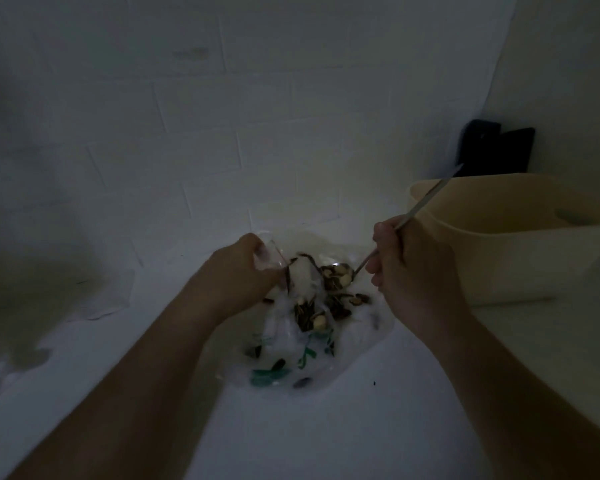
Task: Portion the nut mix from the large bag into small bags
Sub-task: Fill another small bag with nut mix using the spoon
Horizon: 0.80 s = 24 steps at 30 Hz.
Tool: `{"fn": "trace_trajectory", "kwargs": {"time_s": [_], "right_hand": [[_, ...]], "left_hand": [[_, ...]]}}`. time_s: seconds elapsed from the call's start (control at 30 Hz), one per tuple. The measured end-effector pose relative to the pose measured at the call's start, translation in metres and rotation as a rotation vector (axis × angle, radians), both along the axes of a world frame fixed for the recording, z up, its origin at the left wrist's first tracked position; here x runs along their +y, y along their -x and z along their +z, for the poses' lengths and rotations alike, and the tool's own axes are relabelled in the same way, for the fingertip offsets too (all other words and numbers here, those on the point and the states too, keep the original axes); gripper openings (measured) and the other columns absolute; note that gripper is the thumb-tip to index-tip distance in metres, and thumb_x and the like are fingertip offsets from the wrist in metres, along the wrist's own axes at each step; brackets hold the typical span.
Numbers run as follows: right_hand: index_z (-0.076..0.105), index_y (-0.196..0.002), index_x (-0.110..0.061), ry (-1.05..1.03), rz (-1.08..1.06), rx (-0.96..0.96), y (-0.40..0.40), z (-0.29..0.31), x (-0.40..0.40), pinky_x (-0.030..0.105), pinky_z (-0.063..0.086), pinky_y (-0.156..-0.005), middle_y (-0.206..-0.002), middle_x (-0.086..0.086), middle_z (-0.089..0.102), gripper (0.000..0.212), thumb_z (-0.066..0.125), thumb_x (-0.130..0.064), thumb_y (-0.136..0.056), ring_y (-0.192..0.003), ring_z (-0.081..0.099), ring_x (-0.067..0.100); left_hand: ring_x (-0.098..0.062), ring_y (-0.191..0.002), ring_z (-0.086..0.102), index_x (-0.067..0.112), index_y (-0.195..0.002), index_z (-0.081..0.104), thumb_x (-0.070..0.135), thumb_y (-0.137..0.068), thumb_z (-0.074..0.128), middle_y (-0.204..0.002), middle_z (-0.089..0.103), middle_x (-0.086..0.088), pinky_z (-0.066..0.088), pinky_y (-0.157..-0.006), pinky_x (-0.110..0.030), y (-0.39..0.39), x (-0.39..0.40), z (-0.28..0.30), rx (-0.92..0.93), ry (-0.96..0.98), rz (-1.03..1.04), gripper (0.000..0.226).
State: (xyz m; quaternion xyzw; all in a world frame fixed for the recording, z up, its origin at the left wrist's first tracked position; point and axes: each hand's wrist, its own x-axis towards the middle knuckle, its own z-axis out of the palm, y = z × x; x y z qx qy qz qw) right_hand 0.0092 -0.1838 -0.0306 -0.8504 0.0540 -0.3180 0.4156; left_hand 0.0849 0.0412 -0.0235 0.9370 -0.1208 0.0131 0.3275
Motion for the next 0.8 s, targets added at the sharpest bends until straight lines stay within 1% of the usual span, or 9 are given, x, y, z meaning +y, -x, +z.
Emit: {"fn": "trace_trajectory", "kwargs": {"time_s": [0.03,0.1,0.2,0.3,0.37,0.43,0.53,0.63,0.8], "right_hand": [[0.054,-0.087,-0.033,-0.006,-0.004,-0.009,0.0,0.001,-0.001,0.035,0.056,-0.064,-0.07,-0.011,0.069,0.027,0.04,-0.041,-0.108,-0.059,0.065,0.007],[0.051,-0.085,-0.034,0.046,-0.018,-0.029,0.001,0.003,-0.003,0.029,0.053,-0.064,-0.066,-0.007,0.066,0.026,0.041,-0.041,-0.108,-0.06,0.065,0.006],[0.048,-0.084,-0.036,0.104,-0.016,-0.028,0.002,0.006,-0.001,0.013,0.045,-0.057,-0.067,-0.008,0.066,0.025,0.043,-0.04,-0.108,-0.061,0.065,0.003],[0.051,-0.084,-0.033,0.05,-0.012,-0.014,0.002,0.006,-0.003,0.019,0.049,-0.06,-0.066,-0.006,0.067,0.026,0.044,-0.04,-0.108,-0.061,0.066,0.003],[0.052,-0.086,-0.032,0.026,-0.021,-0.032,0.001,0.006,-0.007,0.034,0.056,-0.067,-0.067,-0.005,0.067,0.025,0.043,-0.04,-0.108,-0.06,0.066,0.006],[0.051,-0.086,-0.033,-0.003,-0.042,-0.06,0.002,0.008,-0.008,0.042,0.058,-0.071,-0.068,-0.004,0.067,0.026,0.04,-0.041,-0.109,-0.063,0.067,0.012],[0.049,-0.086,-0.034,-0.074,-0.068,-0.097,0.002,0.01,-0.008,0.045,0.057,-0.073,-0.065,-0.006,0.065,0.026,0.039,-0.041,-0.109,-0.063,0.067,0.012],[0.05,-0.088,-0.033,-0.063,-0.056,-0.096,0.004,0.012,-0.007,0.045,0.057,-0.071,-0.064,-0.005,0.066,0.026,0.039,-0.04,-0.109,-0.063,0.066,0.012],[0.052,-0.089,-0.031,-0.127,-0.036,-0.079,0.003,0.012,-0.006,0.037,0.056,-0.062,-0.07,-0.011,0.069,0.026,0.04,-0.041,-0.11,-0.054,0.065,0.007]], "left_hand": [[-0.013,-0.075,0.061,0.027,-0.108,0.057,0.036,-0.086,0.072,-0.091,0.063,0.001,0.042,-0.058,-0.028,0.002,0.002,0.003,-0.024,0.013,-0.01,0.028],[-0.014,-0.074,0.061,0.027,-0.103,0.061,0.028,-0.083,0.075,-0.091,0.066,0.002,0.044,-0.062,-0.03,0.008,0.001,0.008,-0.074,0.203,-0.108,0.024],[-0.006,-0.071,0.055,0.028,-0.103,0.063,0.021,-0.082,0.077,-0.082,0.058,0.018,0.047,-0.067,-0.025,0.024,-0.012,0.013,-0.063,0.492,-0.361,0.026],[-0.01,-0.077,0.062,0.027,-0.101,0.059,0.02,-0.091,0.077,-0.087,0.064,0.016,0.053,-0.068,-0.027,0.033,-0.025,0.003,-0.035,0.412,-0.505,0.021],[-0.016,-0.081,0.067,0.028,-0.103,0.056,0.025,-0.091,0.074,-0.091,0.069,0.009,0.055,-0.072,-0.035,0.031,-0.028,-0.006,-0.028,0.246,-0.476,0.022],[-0.012,-0.077,0.067,0.033,-0.101,0.053,0.028,-0.091,0.073,-0.088,0.069,0.008,0.055,-0.069,-0.033,0.026,-0.025,-0.011,-0.074,0.12,-0.367,0.023],[-0.003,-0.071,0.064,0.034,-0.1,0.053,0.032,-0.09,0.072,-0.088,0.069,0.009,0.054,-0.064,-0.027,0.019,-0.021,-0.01,-0.113,0.164,-0.222,0.021],[-0.003,-0.068,0.064,0.035,-0.103,0.053,0.029,-0.088,0.076,-0.089,0.068,0.008,0.054,-0.06,-0.024,0.02,-0.022,-0.007,-0.099,0.28,-0.226,0.028],[0.0,-0.052,0.048,0.038,-0.126,0.049,0.02,-0.085,0.079,-0.086,0.054,0.003,0.043,-0.051,-0.014,0.019,-0.012,0.003,0.112,0.314,-0.312,0.053]]}}
